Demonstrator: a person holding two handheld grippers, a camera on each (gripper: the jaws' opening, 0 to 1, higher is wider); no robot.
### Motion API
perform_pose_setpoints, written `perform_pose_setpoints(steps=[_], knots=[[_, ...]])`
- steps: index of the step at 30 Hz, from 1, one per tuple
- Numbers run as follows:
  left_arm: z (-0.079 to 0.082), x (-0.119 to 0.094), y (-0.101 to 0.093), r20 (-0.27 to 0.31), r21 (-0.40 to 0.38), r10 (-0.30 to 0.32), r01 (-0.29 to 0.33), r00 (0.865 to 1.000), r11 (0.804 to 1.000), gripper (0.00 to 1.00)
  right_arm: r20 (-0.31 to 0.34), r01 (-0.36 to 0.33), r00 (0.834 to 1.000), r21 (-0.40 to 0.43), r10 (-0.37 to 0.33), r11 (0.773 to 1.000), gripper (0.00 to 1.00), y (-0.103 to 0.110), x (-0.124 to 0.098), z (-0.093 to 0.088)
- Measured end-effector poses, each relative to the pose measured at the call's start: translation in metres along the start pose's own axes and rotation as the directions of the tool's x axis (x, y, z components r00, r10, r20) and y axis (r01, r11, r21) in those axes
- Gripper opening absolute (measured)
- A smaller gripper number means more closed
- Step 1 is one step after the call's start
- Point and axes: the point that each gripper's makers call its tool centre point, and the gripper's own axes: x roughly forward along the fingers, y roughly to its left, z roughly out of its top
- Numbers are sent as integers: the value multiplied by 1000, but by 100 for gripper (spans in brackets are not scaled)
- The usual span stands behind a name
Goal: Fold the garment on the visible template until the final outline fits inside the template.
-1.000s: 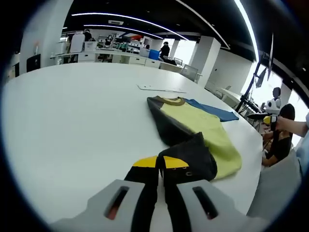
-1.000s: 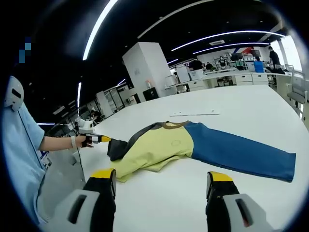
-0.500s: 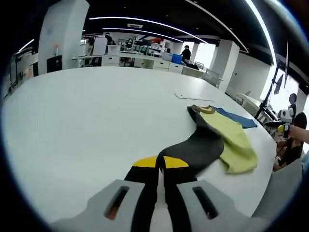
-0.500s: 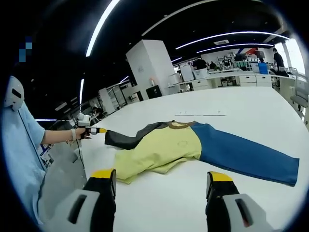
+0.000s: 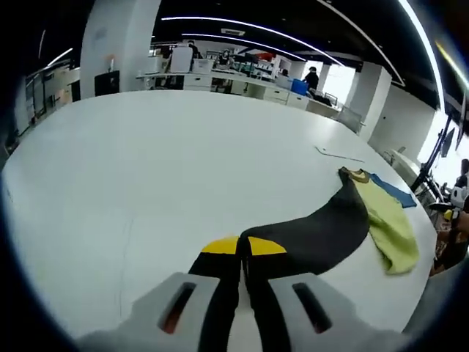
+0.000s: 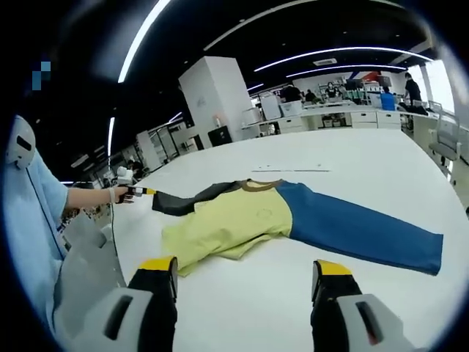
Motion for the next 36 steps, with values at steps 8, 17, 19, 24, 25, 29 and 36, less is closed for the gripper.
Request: perform_pose_setpoints(steps=[8,17,19,24,25,29,36], knots=[[-6,12,32,-29,-28,48,-49,998,998,0,13,42,999,6,-42,999,74,-9,2,5],[-16,26,55,-76,-68,104,-109,992,992,0,8,67,998,7,-67,998,74,-15,5,7],[-18,25,52,-84,-64,101,-107,991,992,0,4,66,998,5,-66,998,73,-16,6,6],[-29,16,55,-122,-55,124,-132,985,990,0,6,59,998,9,-59,998,73,-14,8,5],[-30,14,55,-126,-63,127,-136,984,989,0,8,58,998,9,-58,998,73,-14,9,6],[-36,10,54,-135,-73,135,-145,982,987,0,1,50,999,5,-50,999,73,-12,10,4],[-36,10,51,-101,-2,144,-145,984,989,0,1,51,999,11,-51,999,73,-12,6,2]])
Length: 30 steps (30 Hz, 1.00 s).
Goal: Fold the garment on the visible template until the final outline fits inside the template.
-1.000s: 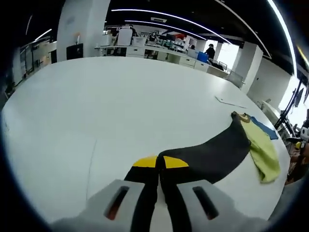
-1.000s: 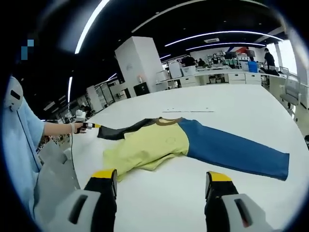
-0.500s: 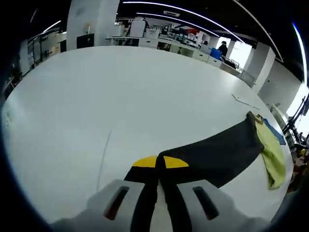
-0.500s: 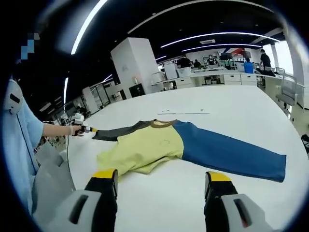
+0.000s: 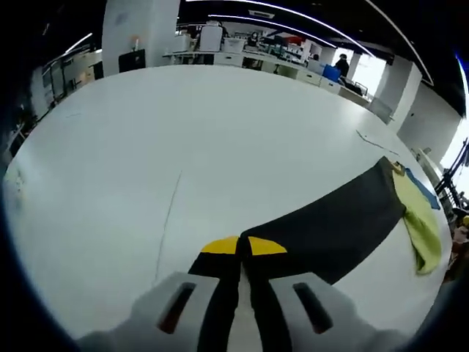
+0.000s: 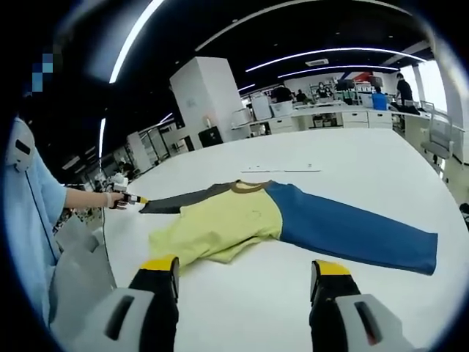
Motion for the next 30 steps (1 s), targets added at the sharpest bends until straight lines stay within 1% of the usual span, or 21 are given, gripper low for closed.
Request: perform_pose_setpoints(steps=[2,4,6,7,8,9,11,12,14,15,16,18,20,21,23,24,25,26,28,29,30], knots=[[1,0,1,4,23,2,-2,1000,1000,3,4,4,1000,3,-4,1000,73,-1,-2,0],[3,-1,2,21,41,6,-7,1000,999,13,7,7,1000,3,-7,1000,73,-1,-3,1],[3,-2,-1,26,30,-4,3,1000,1000,26,12,7,1000,6,-7,1000,73,-1,-3,1],[3,-4,-2,32,37,-10,9,999,999,30,14,5,1000,8,-5,1000,73,0,-2,1],[3,-5,-4,36,45,-15,14,999,999,32,13,5,1000,8,-5,1000,73,1,-2,1],[5,-7,-7,49,49,-37,34,998,998,34,12,2,1000,5,-2,1000,73,2,-1,0],[9,-9,-15,74,21,-73,72,995,997,42,17,-5,1000,5,5,1000,74,4,0,1],[10,-10,-17,80,23,-83,82,993,996,49,18,-8,1000,2,7,1000,75,4,1,1],[12,-13,-25,93,42,-112,108,989,993,58,15,-15,1000,-9,15,1000,79,6,3,1],[17,-16,-34,117,61,-147,140,982,988,66,12,-18,1000,-13,19,1000,82,7,4,0],[17,-17,-37,115,63,-150,144,982,988,72,11,-21,1000,-22,22,1000,83,9,5,0],[21,-20,-47,129,70,-186,178,974,982,84,17,-31,999,-28,32,999,85,11,6,1],[19,-23,-52,109,91,-192,182,975,979,84,17,-35,999,-27,36,999,85,11,7,1],[21,-26,-59,123,107,-215,202,969,973,83,17,-36,999,-27,37,999,85,12,7,1],[20,-31,-66,119,97,-222,211,968,973,83,26,-38,999,-29,39,999,85,12,7,2],[21,-32,-68,126,100,-228,217,965,971,83,32,-41,999,-28,42,999,85,12,7,2],[22,-36,-75,139,105,-242,228,960,968,83,35,-43,998,-28,44,999,85,13,6,3],[22,-38,-79,134,104,-242,230,961,968,83,35,-44,998,-32,45,998,85,13,5,2],[25,-44,-92,152,137,-271,252,950,958,82,36,-46,998,-36,48,998,85,13,3,2],[22,-47,-99,135,164,-282,259,950,952,82,35,-48,998,-35,49,998,84,13,2,1],[22,-48,-105,130,172,-294,271,947,947,82,33,-48,998,-36,49,998,84,12,1,1]])
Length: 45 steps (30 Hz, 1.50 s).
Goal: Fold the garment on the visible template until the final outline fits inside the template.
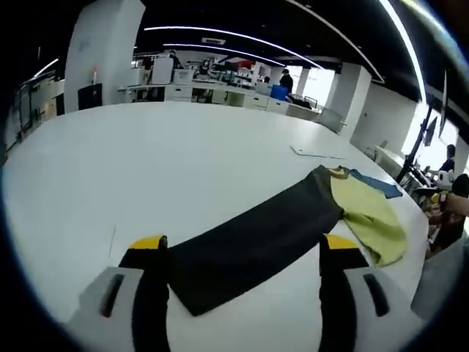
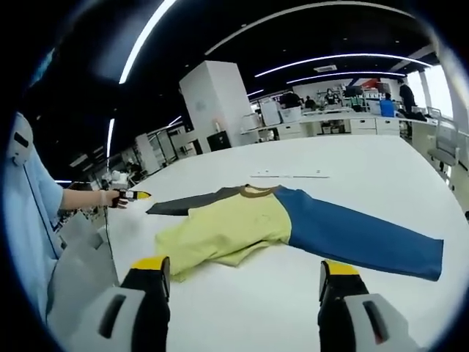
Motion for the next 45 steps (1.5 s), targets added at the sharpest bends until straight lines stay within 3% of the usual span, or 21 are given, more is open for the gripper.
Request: perform_pose_setpoints(steps=[7,16,21,27,29,38,45], knots=[[10,-3,-52,25,54,-88,86,996,995,79,2,-2,1000,-13,2,1000,83,0,-11,-1],[6,-3,-112,5,107,-205,203,979,973,74,15,-9,1000,-17,9,1000,82,4,-17,-1],[-2,-8,-142,17,103,-234,231,972,967,72,5,-20,1000,-33,20,999,82,5,-16,-2],[-11,-11,-164,9,116,-232,230,973,966,68,0,-42,999,-52,42,998,81,11,-12,-3],[-20,-10,-172,-25,186,-228,229,973,956,67,5,-47,999,-47,47,998,81,12,-10,-4],[-50,-1,-225,-74,182,-306,314,949,932,58,-2,-78,997,-41,78,996,80,16,-8,-8],[-61,7,-246,-103,188,-341,355,934,916,56,-28,-82,996,-68,80,994,80,13,-12,-11]])
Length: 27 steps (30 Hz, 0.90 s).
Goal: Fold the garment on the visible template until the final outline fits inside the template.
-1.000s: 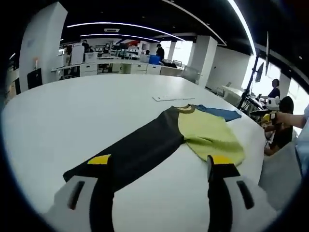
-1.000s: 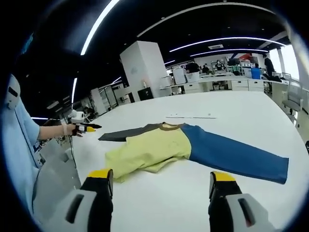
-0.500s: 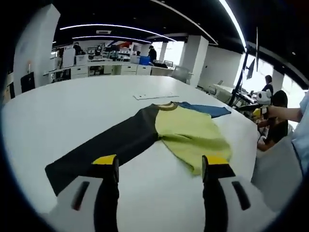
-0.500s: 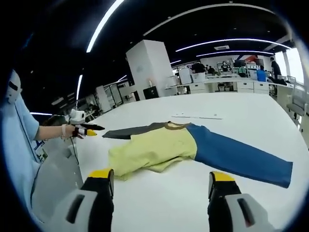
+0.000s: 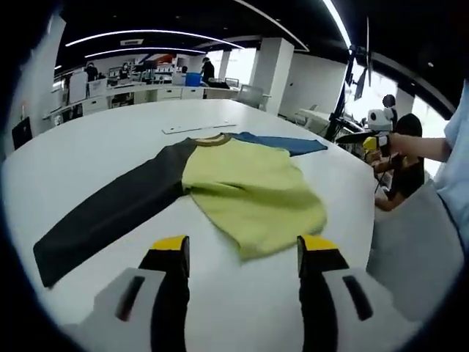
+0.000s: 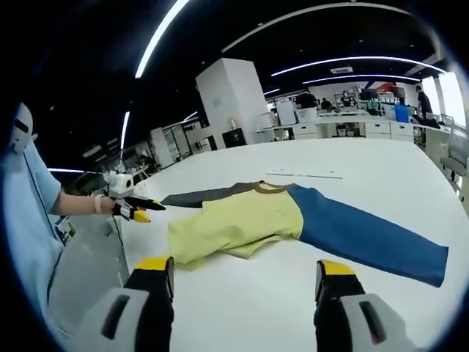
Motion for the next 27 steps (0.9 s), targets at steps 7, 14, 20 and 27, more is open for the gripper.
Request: perform_pose_setpoints(steps=[7,14,20,27], knots=[[-4,11,-6,-42,11,-31,31,999,999,48,-37,-3,999,-16,3,1000,80,2,-3,-12],[-22,26,-5,-112,11,-37,38,993,999,39,-20,5,1000,14,-4,1000,79,1,-5,-15],[-22,29,-3,-129,120,-21,37,991,992,33,-8,14,1000,18,-14,1000,79,-2,-10,-13],[-30,31,-9,-155,157,0,24,988,987,25,10,22,1000,51,-22,998,78,-4,-12,-13]])
